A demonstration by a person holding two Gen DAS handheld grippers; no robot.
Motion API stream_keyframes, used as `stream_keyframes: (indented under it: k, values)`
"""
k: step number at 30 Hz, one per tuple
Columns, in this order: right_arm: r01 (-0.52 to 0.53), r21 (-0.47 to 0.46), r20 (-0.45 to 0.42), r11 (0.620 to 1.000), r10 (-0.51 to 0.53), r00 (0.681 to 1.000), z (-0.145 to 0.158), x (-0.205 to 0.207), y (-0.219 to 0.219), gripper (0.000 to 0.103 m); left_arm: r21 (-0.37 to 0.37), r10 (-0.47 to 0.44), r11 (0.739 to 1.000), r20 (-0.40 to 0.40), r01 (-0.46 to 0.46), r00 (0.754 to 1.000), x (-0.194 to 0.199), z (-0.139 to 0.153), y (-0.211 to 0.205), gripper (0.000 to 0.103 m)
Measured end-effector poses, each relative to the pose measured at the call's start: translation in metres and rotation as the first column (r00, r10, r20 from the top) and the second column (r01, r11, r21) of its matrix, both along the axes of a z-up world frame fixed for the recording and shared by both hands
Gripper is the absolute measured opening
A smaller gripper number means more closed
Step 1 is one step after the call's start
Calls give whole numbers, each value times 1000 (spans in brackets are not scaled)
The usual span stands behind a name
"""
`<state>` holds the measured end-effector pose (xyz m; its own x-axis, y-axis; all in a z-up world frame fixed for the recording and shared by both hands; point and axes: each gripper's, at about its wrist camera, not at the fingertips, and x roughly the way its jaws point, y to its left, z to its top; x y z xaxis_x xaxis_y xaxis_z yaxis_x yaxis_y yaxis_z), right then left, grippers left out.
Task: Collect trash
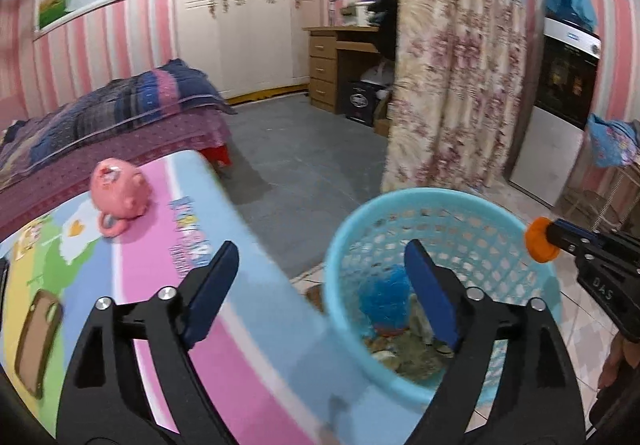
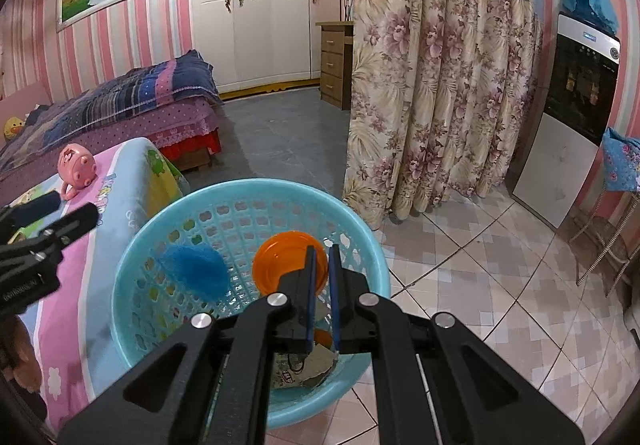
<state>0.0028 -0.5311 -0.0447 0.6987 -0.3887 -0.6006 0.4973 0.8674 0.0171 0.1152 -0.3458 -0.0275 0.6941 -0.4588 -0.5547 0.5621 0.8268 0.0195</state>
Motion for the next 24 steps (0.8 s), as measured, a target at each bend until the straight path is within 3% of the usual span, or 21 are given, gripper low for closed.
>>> stream_keyframes:
  k: [4,8,15,17,18,21,22,24]
  values:
    - [-7,6,-5,1000,7,1000,-3,5,5,6,-14,69,998,9,-69,998,8,4,24,96]
    - [-13,10,-11,1000,13,1000,-6,13,10,6,-22,104,994,2,-104,995,12,6,42,97]
    - [4,30,-19,1000,-3,1000,-16,34,14,9,-8,155,988,78,-155,985,2,19,75,97]
    - [3,30,-38,1000,-2,999,-19,42,15,37,-13,168,986,87,-167,982,-3,26,90,97]
    - [4,23,-40,1000,-3,999,-19,43,17,62,-15,171,985,88,-170,981,-6,30,99,97]
    - [5,20,-21,1000,-5,1000,-15,38,26,71,-32,202,979,99,-200,974,-16,41,128,97]
    - [-4,28,7,1000,4,1000,-10,33,32,80,-38,212,977,101,-209,972,-19,43,136,97]
    - [-18,14,46,1000,18,999,-1,26,44,89,-56,237,971,99,-232,967,-28,50,159,97]
